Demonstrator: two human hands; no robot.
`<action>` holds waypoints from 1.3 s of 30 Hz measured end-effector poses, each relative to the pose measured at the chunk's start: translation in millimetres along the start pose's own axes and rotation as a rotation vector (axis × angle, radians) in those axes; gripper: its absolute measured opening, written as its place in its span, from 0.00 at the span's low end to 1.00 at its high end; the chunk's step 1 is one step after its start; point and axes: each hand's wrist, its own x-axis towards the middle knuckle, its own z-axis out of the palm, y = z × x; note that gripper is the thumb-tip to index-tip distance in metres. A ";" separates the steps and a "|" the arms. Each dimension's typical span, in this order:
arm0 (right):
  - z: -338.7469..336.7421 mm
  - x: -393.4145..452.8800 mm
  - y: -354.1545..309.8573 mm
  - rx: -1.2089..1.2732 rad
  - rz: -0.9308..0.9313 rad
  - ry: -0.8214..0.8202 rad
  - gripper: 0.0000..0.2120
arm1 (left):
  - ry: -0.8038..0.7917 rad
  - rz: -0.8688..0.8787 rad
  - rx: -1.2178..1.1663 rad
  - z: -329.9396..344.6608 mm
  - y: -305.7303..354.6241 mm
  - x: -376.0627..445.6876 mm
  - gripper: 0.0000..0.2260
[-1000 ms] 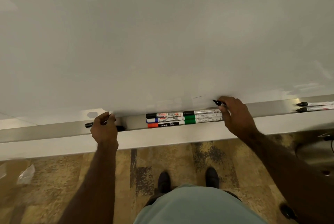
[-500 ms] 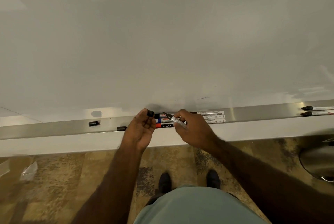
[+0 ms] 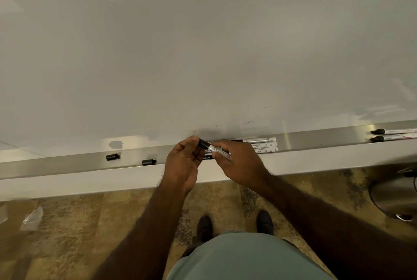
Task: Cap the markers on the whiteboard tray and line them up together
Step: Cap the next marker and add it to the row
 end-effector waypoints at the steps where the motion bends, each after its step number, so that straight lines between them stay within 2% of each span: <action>1: -0.3 -0.1 0.2 -0.012 -0.007 0.011 0.12 | -0.009 0.037 0.026 1.4 -2.0 -1.2 0.03; 6: -0.4 -3.4 -1.7 -0.032 -0.025 0.035 0.13 | 0.027 0.158 0.115 8.6 -8.3 -5.3 0.02; 10: -7.5 -6.9 10.8 -0.048 -0.027 0.046 0.11 | -0.004 0.125 0.191 9.3 -12.4 -3.8 0.01; 12: -17.2 -9.0 28.0 -0.154 -0.040 0.033 0.10 | -0.062 0.088 0.305 8.1 -12.9 -0.6 0.02; 14: -32.4 -13.0 53.2 -0.279 -0.058 0.024 0.10 | -0.053 0.128 0.486 1.7 -12.5 6.0 0.02; 16: -55.3 -18.0 86.0 -0.371 -0.058 0.085 0.12 | 0.039 0.216 0.676 -10.4 -9.0 15.7 0.04; 18: -82.1 -23.5 120.3 -0.503 0.001 0.128 0.14 | 0.208 0.316 0.860 -28.6 -1.5 24.4 0.07; 21: -108.6 -33.4 156.9 -0.653 0.122 0.099 0.15 | 0.445 0.508 1.092 -58.8 13.2 33.0 0.09; 24: -114.3 -39.3 171.5 -0.670 0.177 0.082 0.14 | 0.519 0.577 1.221 -83.4 24.0 41.4 0.11; 30: -112.3 -39.9 173.3 -0.603 0.148 0.135 0.12 | 0.509 0.577 1.336 -100.0 31.5 41.2 0.11; 35: -108.5 -41.1 174.8 -0.570 0.132 0.173 0.09 | 0.430 0.609 1.406 -100.3 32.0 39.4 0.10; 39: -126.6 -39.6 181.0 -0.683 0.290 0.318 0.12 | 0.380 0.616 1.508 -106.1 31.5 41.8 0.08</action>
